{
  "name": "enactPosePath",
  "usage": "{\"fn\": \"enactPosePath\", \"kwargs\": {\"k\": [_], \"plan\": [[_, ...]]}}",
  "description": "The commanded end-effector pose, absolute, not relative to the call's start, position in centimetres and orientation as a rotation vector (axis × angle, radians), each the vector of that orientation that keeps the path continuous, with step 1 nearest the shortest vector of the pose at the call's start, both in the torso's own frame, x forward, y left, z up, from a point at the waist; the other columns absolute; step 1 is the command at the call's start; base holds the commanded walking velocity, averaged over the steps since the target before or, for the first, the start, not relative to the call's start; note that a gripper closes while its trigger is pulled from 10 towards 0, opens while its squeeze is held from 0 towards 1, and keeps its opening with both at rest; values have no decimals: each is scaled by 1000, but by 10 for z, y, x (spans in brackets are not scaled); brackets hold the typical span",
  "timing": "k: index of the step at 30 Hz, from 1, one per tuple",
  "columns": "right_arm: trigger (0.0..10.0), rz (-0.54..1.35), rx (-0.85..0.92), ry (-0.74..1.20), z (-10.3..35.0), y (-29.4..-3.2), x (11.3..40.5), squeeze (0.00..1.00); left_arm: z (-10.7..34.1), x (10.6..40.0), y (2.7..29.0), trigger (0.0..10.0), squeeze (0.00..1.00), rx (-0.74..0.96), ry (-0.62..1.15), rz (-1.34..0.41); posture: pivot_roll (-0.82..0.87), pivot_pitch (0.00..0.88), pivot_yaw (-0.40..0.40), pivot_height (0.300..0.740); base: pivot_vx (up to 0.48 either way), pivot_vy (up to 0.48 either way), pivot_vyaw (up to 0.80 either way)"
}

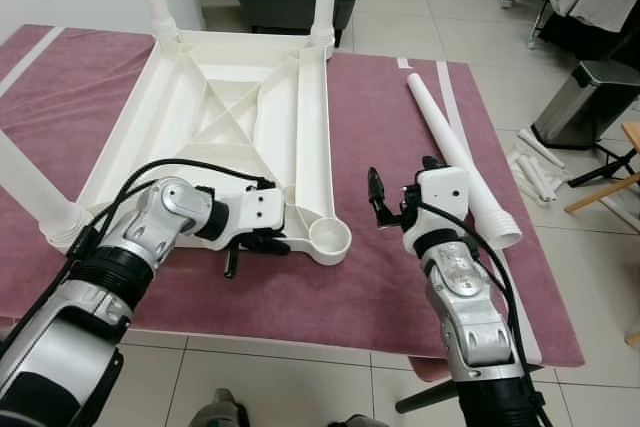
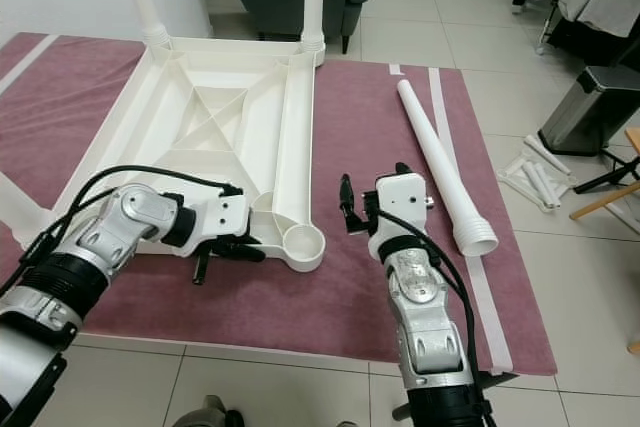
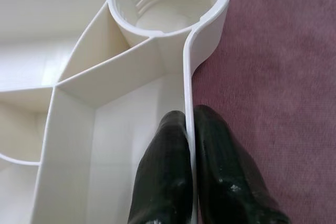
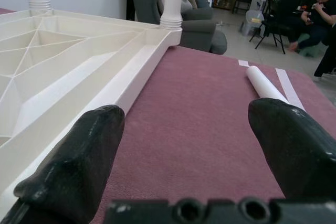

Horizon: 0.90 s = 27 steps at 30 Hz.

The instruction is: Building children table

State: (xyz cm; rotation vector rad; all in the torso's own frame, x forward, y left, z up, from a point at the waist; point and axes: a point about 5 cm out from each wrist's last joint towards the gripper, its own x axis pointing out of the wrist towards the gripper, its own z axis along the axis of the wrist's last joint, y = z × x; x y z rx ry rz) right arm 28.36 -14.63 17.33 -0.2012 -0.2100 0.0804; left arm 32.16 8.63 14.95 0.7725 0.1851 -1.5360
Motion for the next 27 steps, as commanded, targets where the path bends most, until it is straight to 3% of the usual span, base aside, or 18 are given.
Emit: {"fn": "enactPosePath", "kwargs": {"k": [1, 2, 10, 11, 19, 22, 23, 24, 27], "plan": [[10000, 73, -212, -216, 178, -148, 285, 0, 160, 316, 68, 10000, 620, 758, 9, -1482, 74, 0, 12, 740, 0, 0, 0], [10000, 71, -214, -218, 179, -149, 286, 0, 157, 312, 69, 10000, 1000, 764, 21, -1503, 75, 0, 11, 740, 0, 0, 0], [10000, 72, -218, -218, 179, -150, 286, 0, 156, 305, 74, 10000, 1000, 769, 5, -1501, 81, 3, 4, 740, 0, 0, 0], [10000, 78, -216, -219, 179, -149, 287, 0, 165, 306, 76, 10000, 0, 727, -43, -1449, 81, 4, 4, 740, 0, 0, 0], [10000, 93, -216, -225, 182, -146, 286, 0, 195, 313, 88, 10000, 0, 582, -154, -1249, 81, 8, 4, 740, 0, 0, 0], [10000, 85, -255, -206, 185, -151, 292, 0, 216, 325, 98, 10000, 0, 375, -230, -943, 73, 11, -2, 740, 0, 0, 0], [10000, 85, -255, -206, 185, -151, 292, 0, 216, 325, 98, 10000, 0, 375, -230, -943, 73, 11, -2, 740, 0, 0, 0], [10000, 56, -278, -174, 187, -160, 300, 0, 217, 332, 104, 10000, 0, 215, -219, -735, 75, 9, -6, 740, 0, 0, 0], [10000, 41, -263, -170, 192, -168, 306, 0, 210, 331, 106, 10000, 0, 140, -204, -605, 75, 5, -13, 740, 0, 0, 0]]}}
